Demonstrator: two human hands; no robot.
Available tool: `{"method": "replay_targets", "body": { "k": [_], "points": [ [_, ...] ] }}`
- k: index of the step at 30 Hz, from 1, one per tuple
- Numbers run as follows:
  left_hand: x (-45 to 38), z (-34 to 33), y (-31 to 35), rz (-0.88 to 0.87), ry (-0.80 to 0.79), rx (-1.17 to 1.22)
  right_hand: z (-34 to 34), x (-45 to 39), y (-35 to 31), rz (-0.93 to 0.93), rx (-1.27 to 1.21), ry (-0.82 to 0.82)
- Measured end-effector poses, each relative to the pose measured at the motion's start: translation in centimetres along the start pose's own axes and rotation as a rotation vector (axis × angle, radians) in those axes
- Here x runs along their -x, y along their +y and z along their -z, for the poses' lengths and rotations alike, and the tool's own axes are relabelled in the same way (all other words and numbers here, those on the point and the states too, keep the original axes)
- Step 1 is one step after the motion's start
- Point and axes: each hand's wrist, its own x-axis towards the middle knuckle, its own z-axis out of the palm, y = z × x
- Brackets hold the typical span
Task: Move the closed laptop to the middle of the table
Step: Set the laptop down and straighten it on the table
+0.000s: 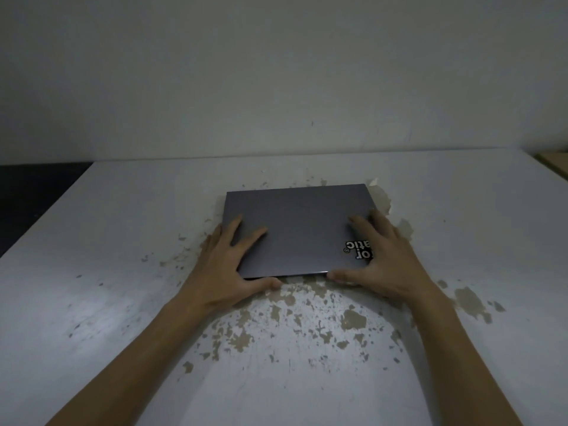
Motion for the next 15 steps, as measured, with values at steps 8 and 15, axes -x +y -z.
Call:
{"method": "replay_targets", "body": {
  "k": [8,15],
  "points": [
    [-1.1,0.1,-0.5,-0.124,0.123,0.051,-0.5,-0.9,0.0,0.130,-0.037,0.175],
    [-4.2,0.9,-1.0,-0.093,0.109,0.079,-0.8,-4.3,0.0,0.175,-0.079,0.234]
  ]
}}
